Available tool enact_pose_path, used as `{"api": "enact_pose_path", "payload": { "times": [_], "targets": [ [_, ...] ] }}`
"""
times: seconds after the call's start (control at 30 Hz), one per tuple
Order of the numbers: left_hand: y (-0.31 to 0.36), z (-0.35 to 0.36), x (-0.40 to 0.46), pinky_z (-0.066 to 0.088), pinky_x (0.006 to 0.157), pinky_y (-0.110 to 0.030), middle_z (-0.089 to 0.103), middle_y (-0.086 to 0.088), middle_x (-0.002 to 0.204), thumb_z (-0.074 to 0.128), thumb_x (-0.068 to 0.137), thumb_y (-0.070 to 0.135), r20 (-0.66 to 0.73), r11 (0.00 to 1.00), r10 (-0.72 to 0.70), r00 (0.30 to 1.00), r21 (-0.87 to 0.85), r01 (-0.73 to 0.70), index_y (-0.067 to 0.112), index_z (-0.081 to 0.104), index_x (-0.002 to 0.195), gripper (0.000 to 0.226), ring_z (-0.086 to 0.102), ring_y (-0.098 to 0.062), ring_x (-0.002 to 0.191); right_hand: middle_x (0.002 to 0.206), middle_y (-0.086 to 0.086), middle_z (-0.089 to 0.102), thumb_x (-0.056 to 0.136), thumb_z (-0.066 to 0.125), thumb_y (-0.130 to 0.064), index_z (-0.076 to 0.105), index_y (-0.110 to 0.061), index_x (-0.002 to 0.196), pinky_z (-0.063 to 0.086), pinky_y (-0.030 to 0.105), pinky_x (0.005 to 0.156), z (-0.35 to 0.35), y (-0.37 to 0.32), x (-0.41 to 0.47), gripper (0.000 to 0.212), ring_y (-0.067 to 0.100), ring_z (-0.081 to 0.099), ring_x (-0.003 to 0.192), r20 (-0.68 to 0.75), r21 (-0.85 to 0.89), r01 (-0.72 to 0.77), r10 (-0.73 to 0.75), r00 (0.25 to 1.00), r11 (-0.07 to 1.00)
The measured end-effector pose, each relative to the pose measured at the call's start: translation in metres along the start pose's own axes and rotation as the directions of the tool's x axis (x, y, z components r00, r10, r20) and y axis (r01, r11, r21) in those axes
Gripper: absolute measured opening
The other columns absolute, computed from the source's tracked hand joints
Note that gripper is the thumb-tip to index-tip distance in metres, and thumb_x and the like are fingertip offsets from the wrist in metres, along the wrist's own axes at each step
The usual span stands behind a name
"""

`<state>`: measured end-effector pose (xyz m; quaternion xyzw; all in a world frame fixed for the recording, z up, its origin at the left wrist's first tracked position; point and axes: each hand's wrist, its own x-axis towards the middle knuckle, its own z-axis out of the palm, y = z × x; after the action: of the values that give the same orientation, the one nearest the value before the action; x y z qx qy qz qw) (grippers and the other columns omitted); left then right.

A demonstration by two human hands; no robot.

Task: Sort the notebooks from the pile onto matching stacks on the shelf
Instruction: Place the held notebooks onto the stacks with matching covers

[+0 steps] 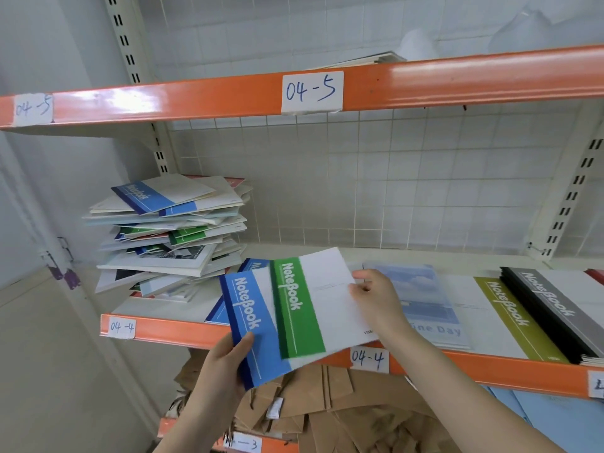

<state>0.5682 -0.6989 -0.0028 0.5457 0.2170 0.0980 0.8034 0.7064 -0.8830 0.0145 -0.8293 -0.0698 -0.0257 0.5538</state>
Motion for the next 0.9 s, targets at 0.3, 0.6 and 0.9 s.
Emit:
{"api": "enact_pose_path", "payload": {
  "times": [0.3,0.6,0.9],
  "targets": [
    [0.022,-0.045,0.0,0.05,0.059,-0.037,0.064,-0.021,0.106,0.051,0.096,0.015,-0.13,0.982,0.045,0.99,0.189,-0.02,0.004,0.054,0.12,0.026,0.062,-0.032,0.083,0.126,0.016,0.054,0.095,0.041,-0.002,0.045,-0.001,0.131,0.041,0.025,0.068,-0.003,0.009,0.022,0.037,0.026,0.055,0.105,-0.125,-0.177,-0.028,0.006,0.992,0.984],
    [0.038,-0.076,-0.008,0.048,0.056,-0.032,0.064,-0.012,0.1,0.048,0.097,0.013,-0.227,0.979,0.104,0.968,0.194,-0.059,0.006,0.051,0.121,0.025,0.06,-0.025,0.081,0.122,0.013,0.05,0.097,0.043,-0.017,0.054,-0.005,0.121,0.043,0.035,0.088,0.015,-0.008,0.01,0.029,0.028,0.044,0.115,0.101,-0.653,0.163,-0.128,0.987,0.739],
    [0.029,-0.068,-0.011,0.053,0.046,-0.028,0.064,-0.013,0.096,0.049,0.097,0.013,-0.216,0.984,0.07,0.974,0.176,-0.032,0.01,0.051,0.113,0.016,0.06,-0.025,0.077,0.151,0.003,0.03,0.099,0.035,-0.042,0.034,-0.018,0.144,0.021,0.042,0.115,0.062,0.005,-0.008,0.051,0.021,0.025,0.139,0.481,-0.619,0.512,-0.227,0.847,0.596]
  ]
}}
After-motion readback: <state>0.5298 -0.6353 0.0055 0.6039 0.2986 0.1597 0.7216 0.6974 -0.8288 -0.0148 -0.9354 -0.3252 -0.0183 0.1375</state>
